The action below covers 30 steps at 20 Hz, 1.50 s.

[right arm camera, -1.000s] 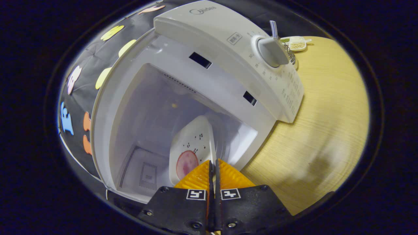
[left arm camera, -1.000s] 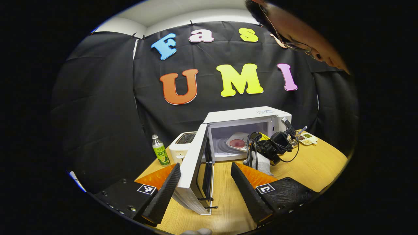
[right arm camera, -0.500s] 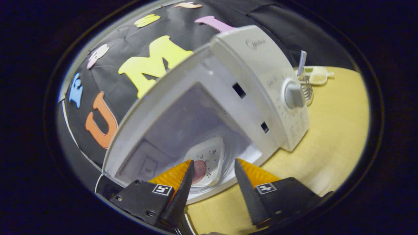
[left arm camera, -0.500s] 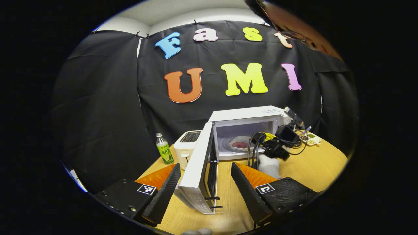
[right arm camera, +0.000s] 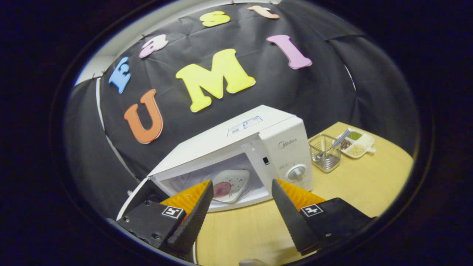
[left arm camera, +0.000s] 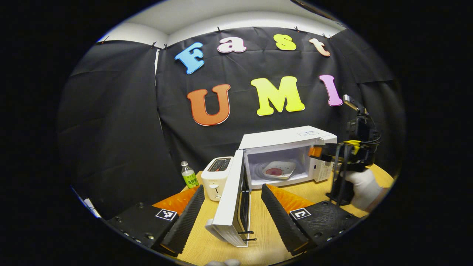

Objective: Open the microwave oven with the left hand, put the food in, and close the microwave oven.

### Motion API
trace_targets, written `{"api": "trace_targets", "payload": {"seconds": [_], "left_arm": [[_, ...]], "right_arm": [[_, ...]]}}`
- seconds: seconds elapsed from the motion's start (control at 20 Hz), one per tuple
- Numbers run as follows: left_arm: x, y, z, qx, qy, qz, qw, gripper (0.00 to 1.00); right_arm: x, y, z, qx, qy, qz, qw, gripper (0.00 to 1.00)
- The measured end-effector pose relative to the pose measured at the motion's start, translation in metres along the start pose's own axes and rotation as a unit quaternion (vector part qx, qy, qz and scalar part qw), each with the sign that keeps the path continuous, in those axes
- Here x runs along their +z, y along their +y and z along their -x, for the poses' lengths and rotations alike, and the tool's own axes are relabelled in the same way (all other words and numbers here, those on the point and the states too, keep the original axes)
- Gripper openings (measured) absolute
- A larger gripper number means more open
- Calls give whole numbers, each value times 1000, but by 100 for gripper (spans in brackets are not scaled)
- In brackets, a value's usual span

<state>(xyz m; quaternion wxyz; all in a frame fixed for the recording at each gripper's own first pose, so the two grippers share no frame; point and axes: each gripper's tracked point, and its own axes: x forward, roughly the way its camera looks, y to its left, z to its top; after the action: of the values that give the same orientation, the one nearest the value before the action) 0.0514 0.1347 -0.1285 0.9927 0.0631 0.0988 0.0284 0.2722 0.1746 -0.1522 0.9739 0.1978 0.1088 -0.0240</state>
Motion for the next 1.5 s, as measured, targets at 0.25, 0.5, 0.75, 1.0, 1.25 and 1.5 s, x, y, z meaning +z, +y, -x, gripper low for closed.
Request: {"api": "trace_targets", "payload": {"seconds": [0.25, 0.5, 0.75, 1.0, 1.25, 1.5], "left_arm": [[30, -9, -6, -15, -17, 3, 1000, 95], [53, -19, -13, -28, -40, 17, 999, 95], [68, -21, -18, -30, -65, 30, 997, 94], [68, -24, -19, -43, -63, 36, 996, 53], [59, -17, -23, -46, -61, 39, 996, 0], [46, 9, -28, -22, -61, 44, 997, 0]], "right_arm": [[32, -31, 79, 15, 4, 99, 995, 91], [62, -66, 133, 3, 0, 171, 985, 100], [96, -91, 166, -28, -25, 189, 981, 100], [102, -88, 169, -27, -26, 186, 982, 100], [101, -86, 169, -30, -20, 180, 983, 100], [100, -85, 170, -33, -12, 172, 984, 100]]}}
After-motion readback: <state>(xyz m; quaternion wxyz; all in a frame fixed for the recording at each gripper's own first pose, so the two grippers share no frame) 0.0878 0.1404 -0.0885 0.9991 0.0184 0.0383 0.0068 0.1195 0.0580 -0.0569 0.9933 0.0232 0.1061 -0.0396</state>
